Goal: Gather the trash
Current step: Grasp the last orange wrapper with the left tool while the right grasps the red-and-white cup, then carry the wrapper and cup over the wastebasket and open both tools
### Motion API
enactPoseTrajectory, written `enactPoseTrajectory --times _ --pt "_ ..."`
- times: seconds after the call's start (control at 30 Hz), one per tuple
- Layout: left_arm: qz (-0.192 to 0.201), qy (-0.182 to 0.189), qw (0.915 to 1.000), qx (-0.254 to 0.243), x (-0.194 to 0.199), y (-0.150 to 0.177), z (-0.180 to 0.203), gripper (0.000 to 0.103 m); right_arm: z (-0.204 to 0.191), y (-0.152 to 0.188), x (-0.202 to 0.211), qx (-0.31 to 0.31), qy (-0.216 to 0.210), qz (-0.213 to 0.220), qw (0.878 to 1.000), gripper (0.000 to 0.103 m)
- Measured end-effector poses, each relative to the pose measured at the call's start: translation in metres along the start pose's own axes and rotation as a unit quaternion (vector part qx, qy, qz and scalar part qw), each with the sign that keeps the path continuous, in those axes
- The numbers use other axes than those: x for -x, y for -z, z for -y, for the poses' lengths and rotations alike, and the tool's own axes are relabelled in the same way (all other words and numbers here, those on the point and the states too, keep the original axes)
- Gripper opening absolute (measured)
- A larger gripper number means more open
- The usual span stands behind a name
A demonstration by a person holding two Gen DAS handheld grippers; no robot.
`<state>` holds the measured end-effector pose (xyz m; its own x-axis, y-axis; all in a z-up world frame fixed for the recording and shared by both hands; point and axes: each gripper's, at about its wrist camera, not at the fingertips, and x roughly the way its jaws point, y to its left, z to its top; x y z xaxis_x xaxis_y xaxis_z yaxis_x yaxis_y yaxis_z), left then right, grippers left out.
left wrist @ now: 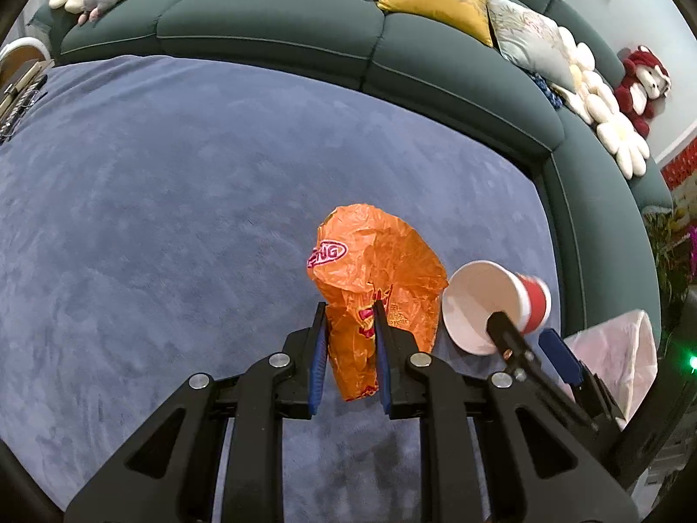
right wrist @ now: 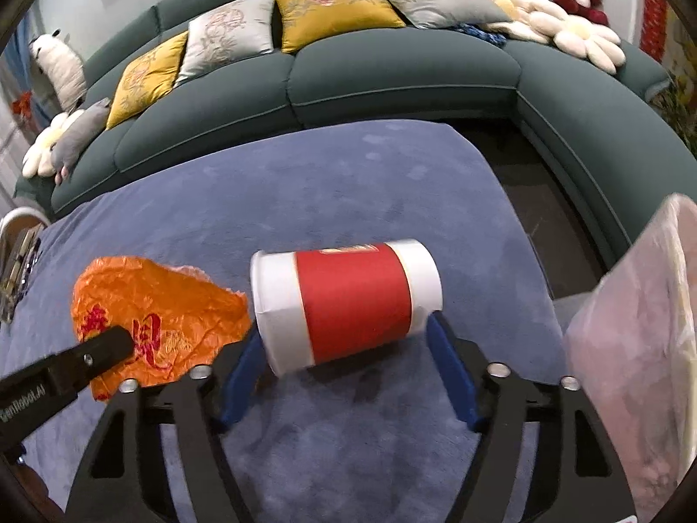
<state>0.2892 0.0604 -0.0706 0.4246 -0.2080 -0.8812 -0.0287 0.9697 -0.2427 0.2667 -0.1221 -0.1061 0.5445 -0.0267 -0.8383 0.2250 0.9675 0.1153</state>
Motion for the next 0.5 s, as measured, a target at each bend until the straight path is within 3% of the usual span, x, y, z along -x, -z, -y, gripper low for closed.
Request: enactPoseTrajectory --times 0.13,0.2,0.3,0.5 --pt "-0.008 0.005 0.9999 -0.005 0.0 0.009 0.008 0.019 0.017 0.005 0.0 -0.025 0.007 -0.015 1.0 0.04" --pt "-0.01 0.007 0.9999 -0.01 0.003 0.014 0.012 0.019 0.024 0.008 0.002 -0.035 0.008 -0.02 0.999 0.021" --pt "-0.008 0.008 0.9997 -0.021 0.009 0.02 0.024 0.019 0.031 0.012 0.009 -0.039 0.002 -0.023 0.999 0.004" --pt "0.004 0.018 0.9993 -0.033 0.027 0.027 0.044 0.019 0.04 0.014 0.036 -0.042 -0.005 -0.004 0.999 0.003"
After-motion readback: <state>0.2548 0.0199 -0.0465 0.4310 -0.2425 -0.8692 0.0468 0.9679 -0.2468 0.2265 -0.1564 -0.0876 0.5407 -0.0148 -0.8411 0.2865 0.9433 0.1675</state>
